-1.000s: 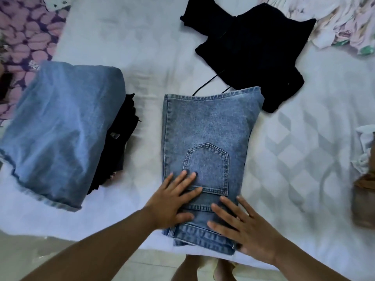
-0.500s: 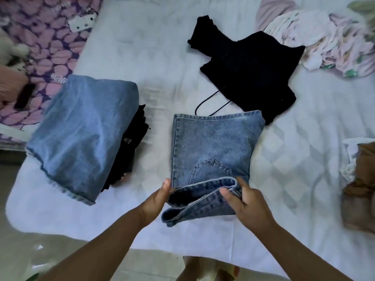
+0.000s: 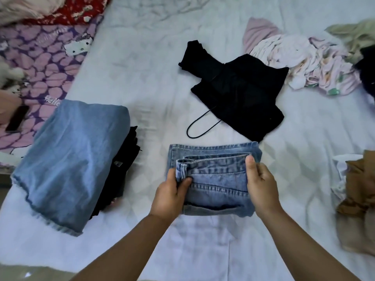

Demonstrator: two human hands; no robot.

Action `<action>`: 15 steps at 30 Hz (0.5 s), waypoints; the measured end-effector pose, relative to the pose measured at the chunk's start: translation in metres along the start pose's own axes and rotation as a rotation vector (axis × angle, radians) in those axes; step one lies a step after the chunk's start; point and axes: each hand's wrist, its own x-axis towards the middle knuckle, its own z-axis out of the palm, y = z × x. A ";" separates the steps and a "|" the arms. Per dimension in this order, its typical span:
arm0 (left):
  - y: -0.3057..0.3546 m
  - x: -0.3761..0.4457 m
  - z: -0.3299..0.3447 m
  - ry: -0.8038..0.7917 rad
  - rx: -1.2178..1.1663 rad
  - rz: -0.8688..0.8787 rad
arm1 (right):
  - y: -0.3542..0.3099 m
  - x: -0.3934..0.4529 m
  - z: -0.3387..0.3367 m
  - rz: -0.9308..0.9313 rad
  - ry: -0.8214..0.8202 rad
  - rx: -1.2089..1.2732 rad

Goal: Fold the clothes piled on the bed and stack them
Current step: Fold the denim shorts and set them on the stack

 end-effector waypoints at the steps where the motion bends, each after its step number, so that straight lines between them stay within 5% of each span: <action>1: 0.003 0.011 0.002 0.024 -0.003 -0.009 | -0.001 0.007 0.002 -0.007 -0.005 0.004; 10: -0.016 0.077 0.025 0.059 0.191 -0.094 | 0.035 0.041 0.033 -0.176 0.061 -0.345; 15: -0.035 0.075 0.049 0.036 0.537 0.362 | 0.057 0.031 0.057 -0.513 0.069 -0.913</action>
